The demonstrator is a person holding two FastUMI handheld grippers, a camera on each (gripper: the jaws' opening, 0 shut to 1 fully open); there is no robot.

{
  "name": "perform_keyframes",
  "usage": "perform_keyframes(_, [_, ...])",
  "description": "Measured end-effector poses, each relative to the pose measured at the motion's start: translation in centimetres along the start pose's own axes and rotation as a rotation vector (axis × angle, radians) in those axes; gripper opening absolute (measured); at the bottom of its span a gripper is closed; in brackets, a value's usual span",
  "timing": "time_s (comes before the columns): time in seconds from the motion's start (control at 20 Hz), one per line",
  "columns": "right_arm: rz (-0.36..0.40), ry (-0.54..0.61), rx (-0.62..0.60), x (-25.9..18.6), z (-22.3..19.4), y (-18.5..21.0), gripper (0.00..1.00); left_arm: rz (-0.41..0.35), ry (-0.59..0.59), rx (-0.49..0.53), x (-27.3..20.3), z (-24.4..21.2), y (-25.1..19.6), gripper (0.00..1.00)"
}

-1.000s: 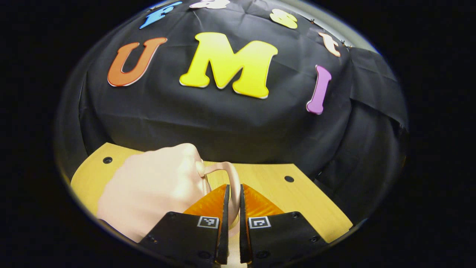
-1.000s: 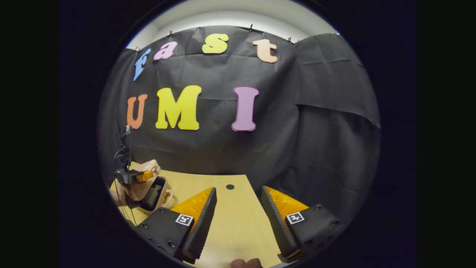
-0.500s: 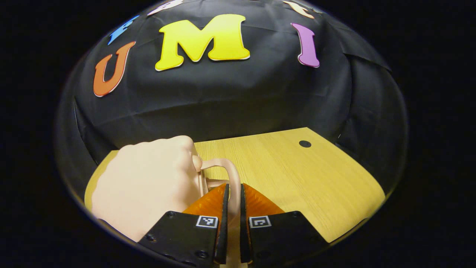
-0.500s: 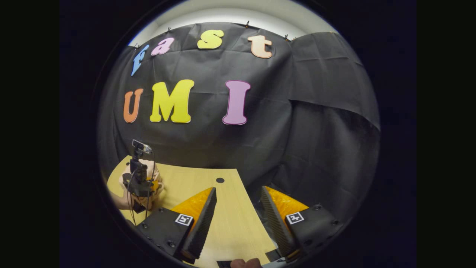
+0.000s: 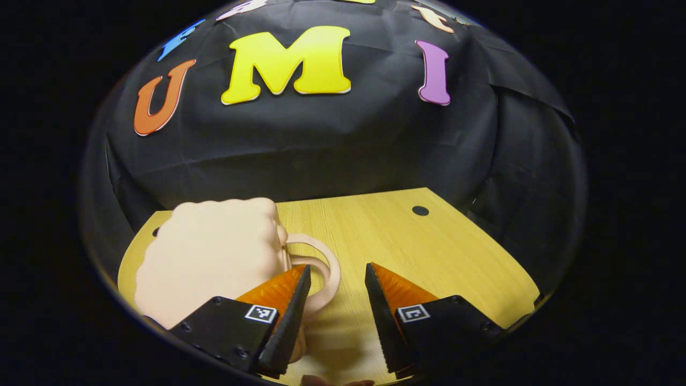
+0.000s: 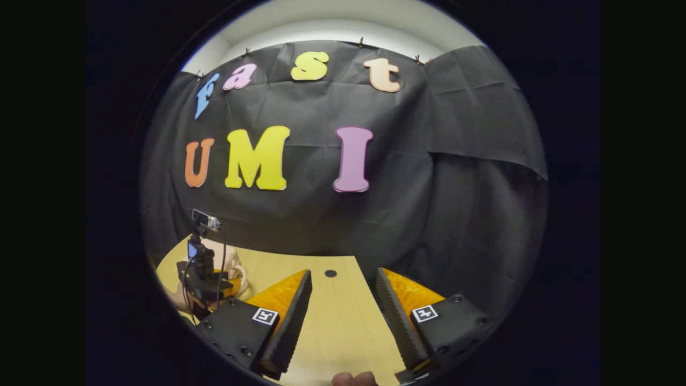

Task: First open the suitcase, pack the skin care products into it, and then close the suitcase.

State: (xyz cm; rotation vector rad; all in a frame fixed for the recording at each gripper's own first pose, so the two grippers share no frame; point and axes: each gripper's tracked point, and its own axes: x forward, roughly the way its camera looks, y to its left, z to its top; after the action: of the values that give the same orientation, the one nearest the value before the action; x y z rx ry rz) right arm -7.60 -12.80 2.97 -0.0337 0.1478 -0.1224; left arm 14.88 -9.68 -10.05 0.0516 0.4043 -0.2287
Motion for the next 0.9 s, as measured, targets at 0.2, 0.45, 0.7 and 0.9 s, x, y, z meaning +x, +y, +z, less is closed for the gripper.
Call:
perform_keyframes(0.2, [0.084,-0.107,0.012,1.7,4.4,5.1,0.72,0.064,-0.227,-0.055,-6.0,9.6,2.5,0.89])
perform_keyframes(0.45, [0.158,-0.184,0.06,3.5,8.3,11.6,0.74,0.139,-0.401,-0.115,-13.5,16.0,4.7,0.91])
perform_keyframes(0.7, [0.166,-0.22,0.048,3.4,8.6,14.8,0.74,0.187,-0.439,-0.142,-17.9,16.7,6.9,0.91])
perform_keyframes(0.9, [0.163,-0.197,0.046,3.5,7.2,16.5,0.75,0.213,-0.452,-0.147,-19.2,16.3,8.2,0.94])
